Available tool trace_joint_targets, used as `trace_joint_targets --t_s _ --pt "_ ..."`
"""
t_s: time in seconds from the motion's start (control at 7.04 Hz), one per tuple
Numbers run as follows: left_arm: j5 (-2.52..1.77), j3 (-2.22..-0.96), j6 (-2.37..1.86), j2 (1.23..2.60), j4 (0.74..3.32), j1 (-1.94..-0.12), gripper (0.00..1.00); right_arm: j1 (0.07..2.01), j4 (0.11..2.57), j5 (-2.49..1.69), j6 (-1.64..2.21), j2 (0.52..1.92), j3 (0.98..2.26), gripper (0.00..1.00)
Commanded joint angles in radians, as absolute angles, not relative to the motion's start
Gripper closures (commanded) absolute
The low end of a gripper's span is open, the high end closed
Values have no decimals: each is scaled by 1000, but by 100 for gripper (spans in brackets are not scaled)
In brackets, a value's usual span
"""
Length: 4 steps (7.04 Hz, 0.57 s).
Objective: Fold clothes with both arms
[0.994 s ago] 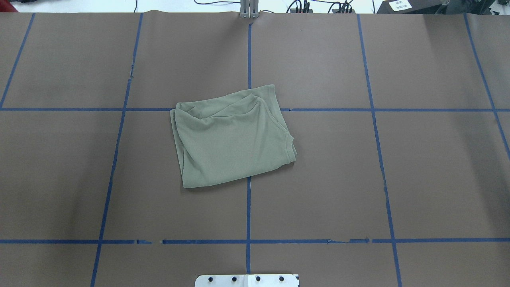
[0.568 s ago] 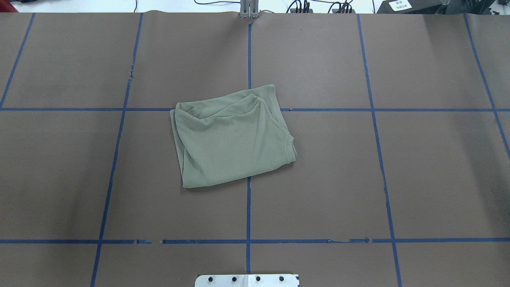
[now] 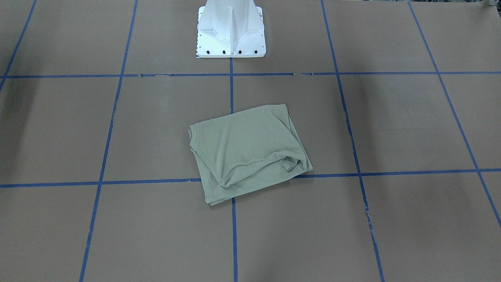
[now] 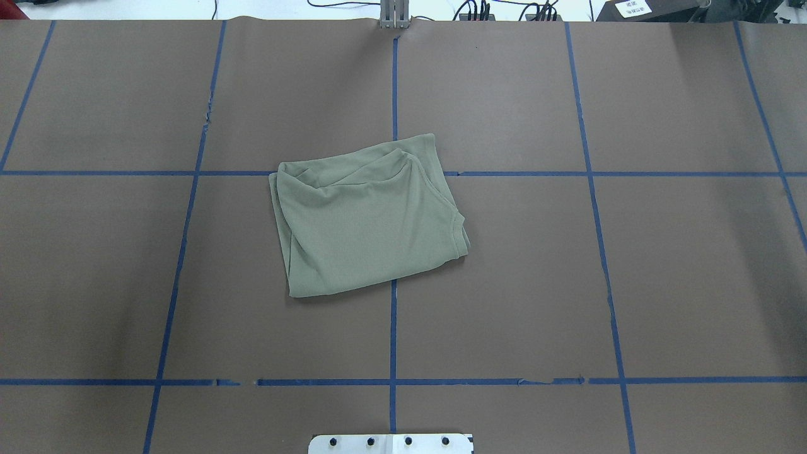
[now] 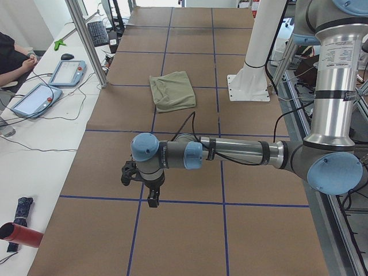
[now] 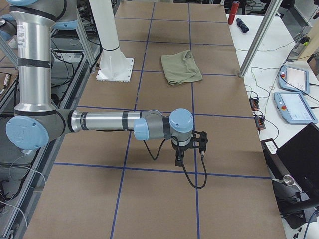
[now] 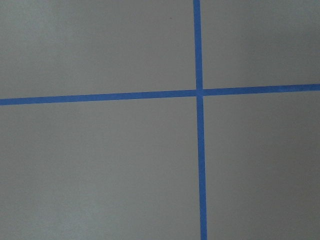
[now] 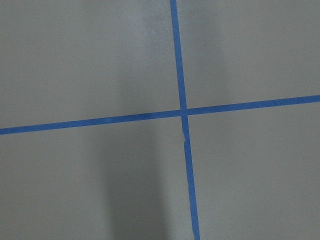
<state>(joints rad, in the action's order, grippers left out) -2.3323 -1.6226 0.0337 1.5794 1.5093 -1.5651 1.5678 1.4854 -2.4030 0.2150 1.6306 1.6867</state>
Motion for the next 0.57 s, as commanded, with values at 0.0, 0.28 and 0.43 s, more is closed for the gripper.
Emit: trace_joint_targets --t_s 0.0,0.28,0.43 --pt "-2349 -1623 29 1580 1508 -1565 0 1568 1489 -2404 215 1632 1687 0" --pt "-2349 -1624 29 1580 1508 -1565 0 1568 1491 -2404 215 1632 1687 0" --pt "-2349 -1624 31 1580 1509 -1565 0 1568 1494 -2404 204 1632 1686 0"
